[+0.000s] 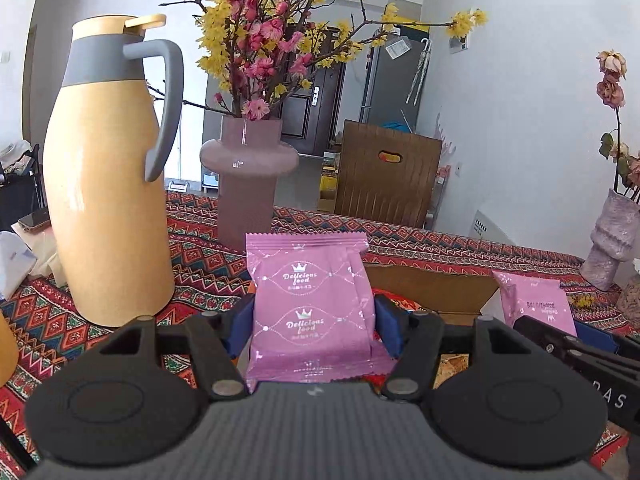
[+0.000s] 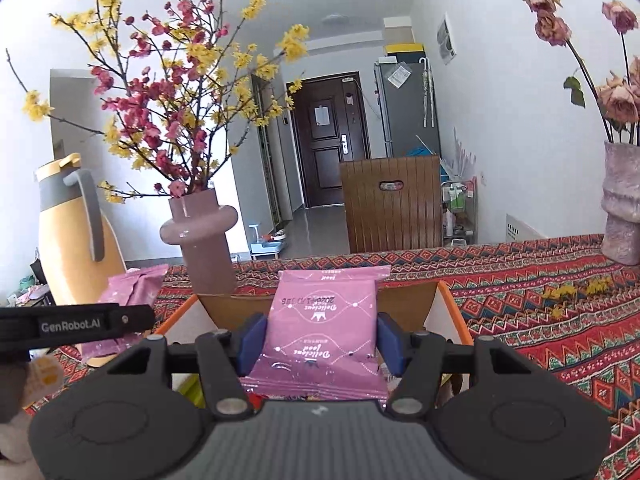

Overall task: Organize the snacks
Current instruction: 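Carry both pink packets over the box and open both tools to drop them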

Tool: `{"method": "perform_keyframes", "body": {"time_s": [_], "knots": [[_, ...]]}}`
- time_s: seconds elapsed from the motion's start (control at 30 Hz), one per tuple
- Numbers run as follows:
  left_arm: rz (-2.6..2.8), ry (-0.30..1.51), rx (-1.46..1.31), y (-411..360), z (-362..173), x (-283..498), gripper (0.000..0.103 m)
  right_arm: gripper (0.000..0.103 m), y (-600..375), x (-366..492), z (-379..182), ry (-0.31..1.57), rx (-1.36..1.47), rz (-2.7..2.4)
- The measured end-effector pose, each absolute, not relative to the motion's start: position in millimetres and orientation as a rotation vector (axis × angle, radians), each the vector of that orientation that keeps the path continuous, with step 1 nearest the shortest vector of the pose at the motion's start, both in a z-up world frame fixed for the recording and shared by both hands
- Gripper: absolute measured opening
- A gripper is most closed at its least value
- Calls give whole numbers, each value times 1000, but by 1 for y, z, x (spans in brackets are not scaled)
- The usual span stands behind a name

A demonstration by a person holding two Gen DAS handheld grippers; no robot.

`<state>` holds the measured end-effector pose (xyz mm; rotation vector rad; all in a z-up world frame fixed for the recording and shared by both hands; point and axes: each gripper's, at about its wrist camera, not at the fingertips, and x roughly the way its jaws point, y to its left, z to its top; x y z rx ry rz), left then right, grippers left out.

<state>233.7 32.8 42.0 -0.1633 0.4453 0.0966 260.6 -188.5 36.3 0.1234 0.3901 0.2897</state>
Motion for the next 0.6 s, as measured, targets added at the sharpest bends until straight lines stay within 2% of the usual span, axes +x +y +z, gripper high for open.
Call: {"method": "perform_keyframes", "body": {"time_s": [0.5,0.57,0.6], "knots": [[52,444,-112,23,22,236,64,59,-185,271,14,471,99,256],[58,422,-115,25,26,235,71,60,-188,269,16,465,114,250],[67,407,-118,25,27,233,82,62,-191,268,17,458,125,249]]}}
